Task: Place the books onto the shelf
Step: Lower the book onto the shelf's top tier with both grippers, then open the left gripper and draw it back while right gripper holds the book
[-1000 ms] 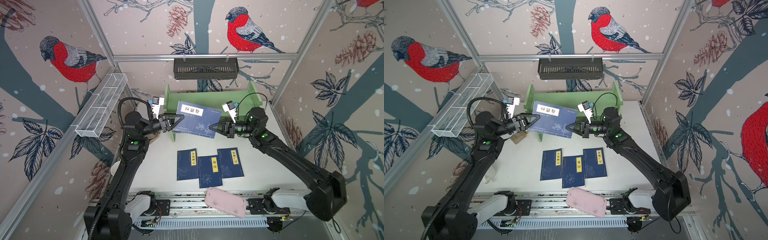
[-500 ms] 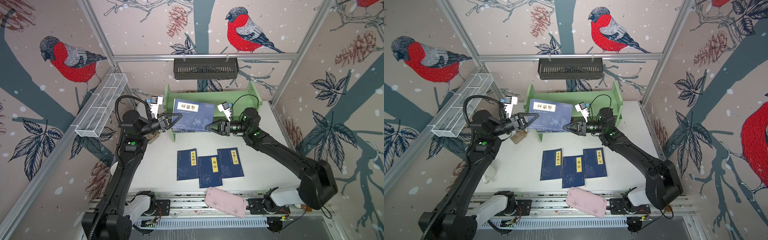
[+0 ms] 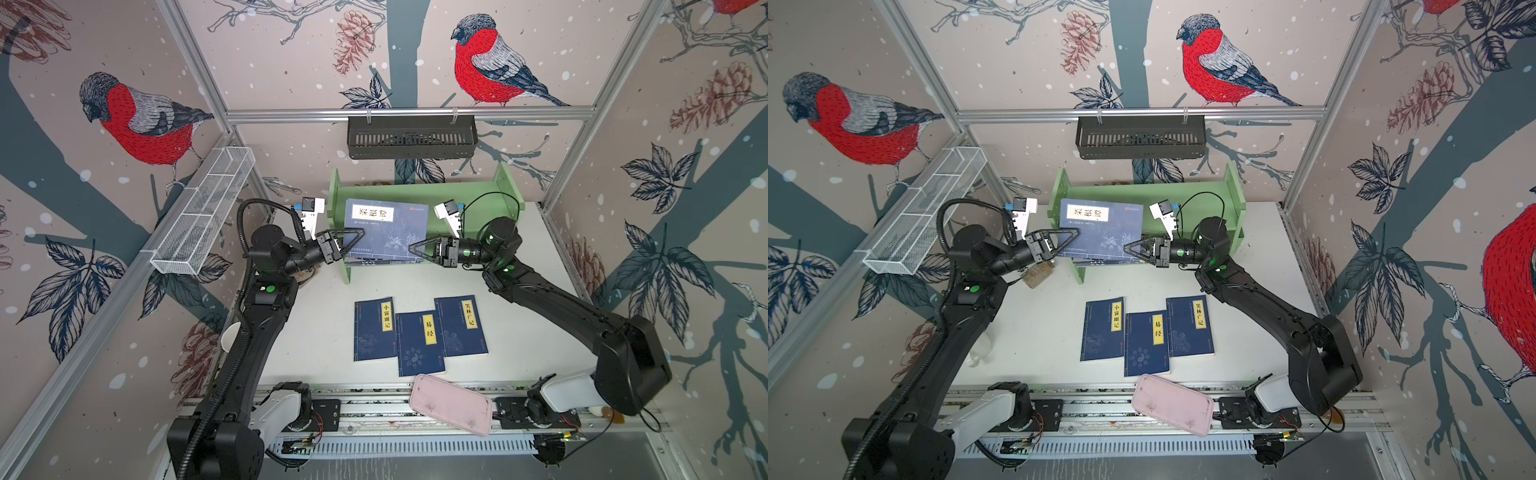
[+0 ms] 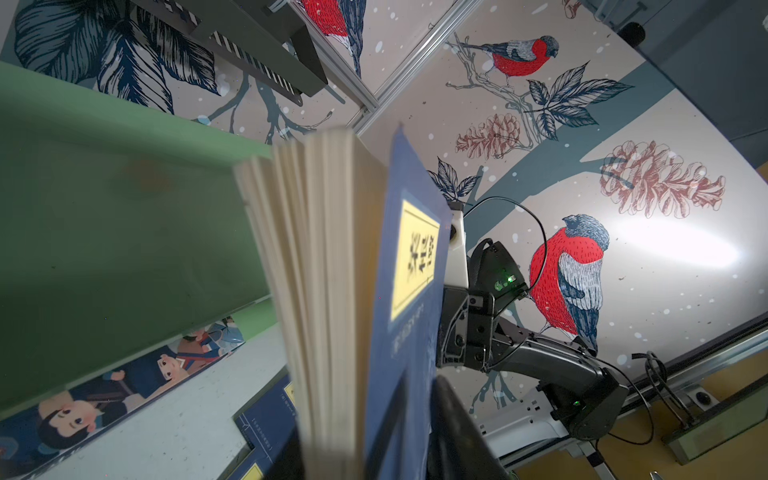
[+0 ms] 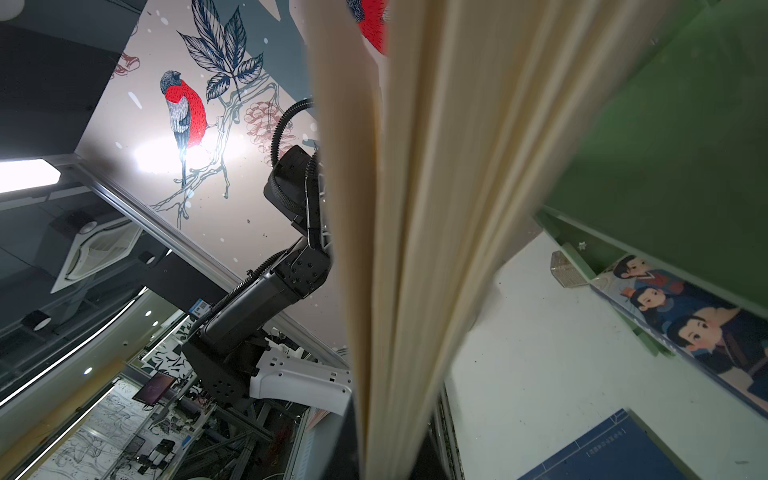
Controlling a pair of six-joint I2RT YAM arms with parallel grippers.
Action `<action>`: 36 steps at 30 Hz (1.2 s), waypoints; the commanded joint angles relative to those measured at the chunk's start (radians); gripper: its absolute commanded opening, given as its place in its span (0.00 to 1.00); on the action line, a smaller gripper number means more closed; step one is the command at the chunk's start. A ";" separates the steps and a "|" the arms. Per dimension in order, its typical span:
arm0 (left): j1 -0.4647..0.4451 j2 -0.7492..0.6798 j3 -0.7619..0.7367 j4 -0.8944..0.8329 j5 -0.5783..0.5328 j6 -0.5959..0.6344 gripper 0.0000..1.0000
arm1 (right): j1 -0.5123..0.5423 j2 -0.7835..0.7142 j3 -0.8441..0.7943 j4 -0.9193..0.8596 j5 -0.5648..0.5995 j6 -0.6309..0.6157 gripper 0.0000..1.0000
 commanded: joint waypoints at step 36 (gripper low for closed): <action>0.067 -0.024 0.202 -0.331 -0.095 0.443 0.82 | -0.060 0.392 0.676 -0.832 0.050 -0.182 0.07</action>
